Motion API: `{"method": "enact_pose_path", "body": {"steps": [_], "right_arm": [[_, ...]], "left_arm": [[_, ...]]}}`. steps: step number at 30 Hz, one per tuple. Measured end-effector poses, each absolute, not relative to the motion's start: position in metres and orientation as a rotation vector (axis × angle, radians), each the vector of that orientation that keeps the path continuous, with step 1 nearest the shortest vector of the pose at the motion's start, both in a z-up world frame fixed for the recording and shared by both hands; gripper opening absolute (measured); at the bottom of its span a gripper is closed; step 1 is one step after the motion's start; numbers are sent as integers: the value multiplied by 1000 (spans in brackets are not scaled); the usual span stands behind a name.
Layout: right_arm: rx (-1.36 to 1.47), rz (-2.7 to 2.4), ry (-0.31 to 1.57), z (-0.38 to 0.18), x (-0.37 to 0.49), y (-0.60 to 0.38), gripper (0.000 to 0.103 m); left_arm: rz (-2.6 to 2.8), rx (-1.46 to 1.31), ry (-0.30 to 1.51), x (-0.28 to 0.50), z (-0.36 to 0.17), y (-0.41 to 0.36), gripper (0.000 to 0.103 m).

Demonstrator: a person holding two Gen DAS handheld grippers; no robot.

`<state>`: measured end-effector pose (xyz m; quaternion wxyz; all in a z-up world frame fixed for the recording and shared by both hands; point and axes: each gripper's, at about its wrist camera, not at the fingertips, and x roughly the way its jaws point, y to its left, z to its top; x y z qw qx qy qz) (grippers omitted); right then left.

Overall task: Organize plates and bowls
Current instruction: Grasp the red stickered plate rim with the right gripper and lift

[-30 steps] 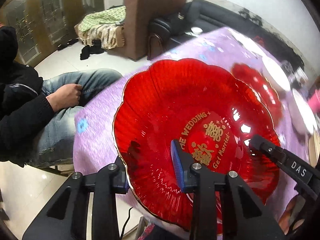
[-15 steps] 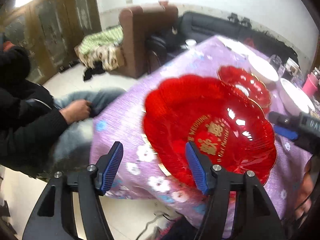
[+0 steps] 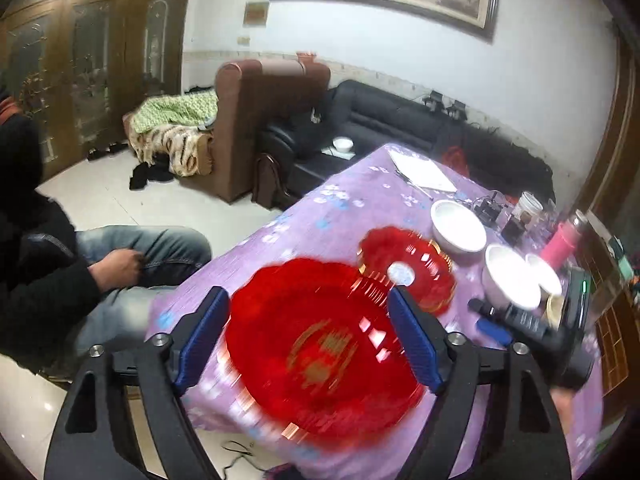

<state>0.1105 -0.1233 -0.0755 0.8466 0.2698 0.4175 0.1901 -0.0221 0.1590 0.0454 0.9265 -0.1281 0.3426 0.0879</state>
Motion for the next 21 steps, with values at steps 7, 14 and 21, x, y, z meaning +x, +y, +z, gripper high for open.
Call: {"method": "enact_pose_path", "body": {"steps": [7,14,21], "right_arm": [[650,393,894,-73,138,-129,56],[679,365,927,-84,161,-134,56],[684,361,961,-92,173,-133,56]], "left_arm": [[111,-274,951,131,48,153,84],[94,-333,1212,210,-13,147,84],[29,-368,1313,226,-38,137,84]]}}
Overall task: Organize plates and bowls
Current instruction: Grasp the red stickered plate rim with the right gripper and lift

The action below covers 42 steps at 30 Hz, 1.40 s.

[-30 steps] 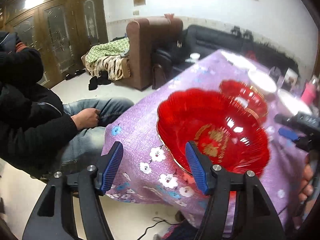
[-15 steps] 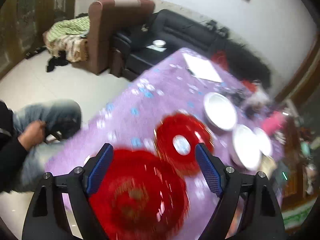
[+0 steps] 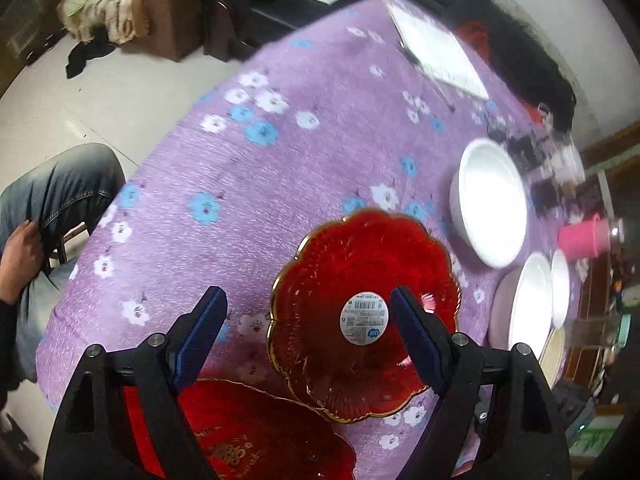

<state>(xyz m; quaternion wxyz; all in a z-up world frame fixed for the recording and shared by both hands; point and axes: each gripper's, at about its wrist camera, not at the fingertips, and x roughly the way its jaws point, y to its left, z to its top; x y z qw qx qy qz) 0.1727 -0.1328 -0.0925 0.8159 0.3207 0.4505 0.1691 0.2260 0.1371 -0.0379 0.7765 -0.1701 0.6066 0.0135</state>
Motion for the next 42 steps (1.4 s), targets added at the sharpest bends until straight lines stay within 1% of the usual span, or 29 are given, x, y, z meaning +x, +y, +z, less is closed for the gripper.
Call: {"method": "enact_pose_path", "body": {"steps": [10,19,25,26,27,30,34,36,37,38,39,40,41,42], "right_arm": [[696,347,985,-101,179,-130,56],[713,343,1029,-106,188,-122,57],[726,328,1027,-108,195,-118,57],[727,326,1026,-108,196,-117,58],[728,324,1025,-108,196,-117,58],[724,322,1023,-109,199,-114,58],[702,330,1014,-107,205,-106,58],[687,334,1009,-107,207,-103,58],[667,334,1005,-106,208,-100,58],[643,332,1004,-105,209,-99,55],[616,327,1002,-104,210,-96,47],[593,320,1004,-104,211,-93,38],[582,319,1020,-107,213,-91,26],[581,306,1021,-109,213,-91,18]], "left_arm": [[-20,-364,1374,239,-64,129,84],[-77,-360,1379,239,-70,120,84],[-100,-369,1377,240,-74,122,82],[-96,-366,1377,240,-75,123,77],[-94,-366,1378,240,-76,124,69],[-90,-360,1386,240,-80,127,60],[-78,-347,1383,238,-82,128,54],[-69,-338,1378,238,-81,128,45],[-71,-338,1379,238,-81,129,42],[-71,-336,1379,237,-81,129,38],[-66,-332,1378,237,-81,129,35],[-57,-324,1375,237,-81,129,35],[-50,-316,1372,238,-81,128,33],[-42,-306,1369,239,-81,127,30]]}}
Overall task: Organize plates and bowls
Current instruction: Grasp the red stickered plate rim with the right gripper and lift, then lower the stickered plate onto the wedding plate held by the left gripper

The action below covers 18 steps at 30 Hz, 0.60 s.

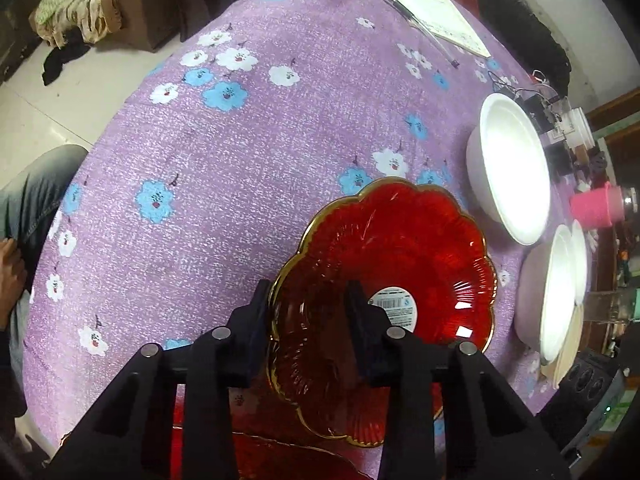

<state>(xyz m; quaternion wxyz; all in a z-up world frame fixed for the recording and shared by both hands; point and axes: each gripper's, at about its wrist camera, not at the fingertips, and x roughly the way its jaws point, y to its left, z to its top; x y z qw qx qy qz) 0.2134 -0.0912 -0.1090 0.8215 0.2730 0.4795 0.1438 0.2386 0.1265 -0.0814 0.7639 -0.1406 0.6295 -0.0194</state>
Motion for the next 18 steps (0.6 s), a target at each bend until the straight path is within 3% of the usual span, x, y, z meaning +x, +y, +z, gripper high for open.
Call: {"method": "enact_pose_path", "body": {"steps": [3,9,18], "right_arm": [[604,296,1026,-111,217,-96,11],[564,295,1007,-110,214,-92,9],[524,276,935,-100,202,-92,9]], "left_arm": [[-26,-289,1354,238,-80,127,26],[-5,-257,1330,239,-77,126,19],[-22,-270,1237,236,-58,123,19]]}}
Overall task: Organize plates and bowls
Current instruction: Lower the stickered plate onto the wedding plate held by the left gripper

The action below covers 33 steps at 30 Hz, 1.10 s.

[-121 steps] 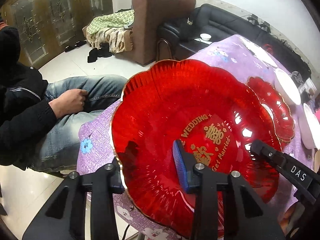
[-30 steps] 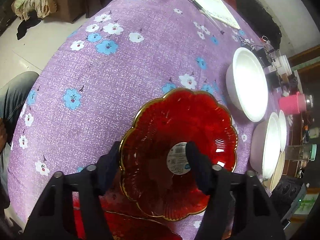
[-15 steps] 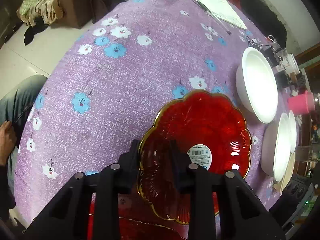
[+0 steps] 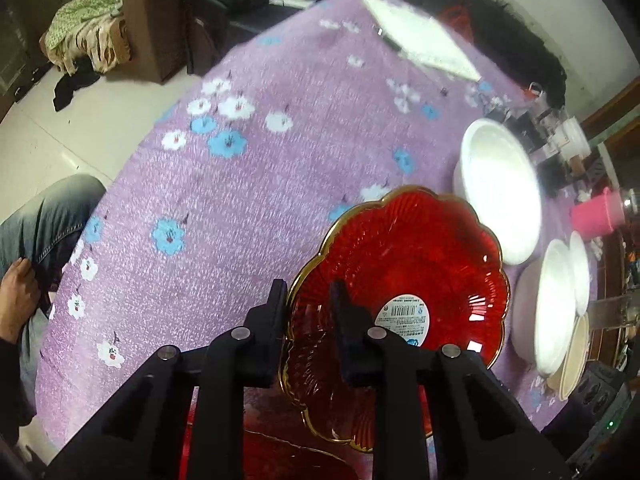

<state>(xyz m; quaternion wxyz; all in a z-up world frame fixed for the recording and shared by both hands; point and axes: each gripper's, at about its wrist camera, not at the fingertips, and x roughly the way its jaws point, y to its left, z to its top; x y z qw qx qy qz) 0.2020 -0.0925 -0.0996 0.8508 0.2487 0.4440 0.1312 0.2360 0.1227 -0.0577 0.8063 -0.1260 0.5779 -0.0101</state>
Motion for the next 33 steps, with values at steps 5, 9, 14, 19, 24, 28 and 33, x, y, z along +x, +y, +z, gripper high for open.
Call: {"method": "enact_pose_path", "body": {"steps": [5,9,14,19,24,28,33], "right_arm": [[520,272,875,-88,196,-98,8],[523,268,822,-78,189,-105,8],[506,273,771,-56,176,-104,8],[480,299,740,-30,154,-98,8],[450,345,732,-15,128,-80,8],[413,395,755,-14,104,-56,8],[357,443,794,-23,82,-29,9]], "left_arm": [[-44,-261,1148,227,-43,119,19],[-56,-227,1084,218,-28,114,19],[-72,-219,1037,202,-5,116,19],[-65,-182,1002,174,18,121,20],[-26,-146,995,140,29,139,20],[17,-141,1002,112,27,159,20],[67,-125,1040,82,10,179,21]]}}
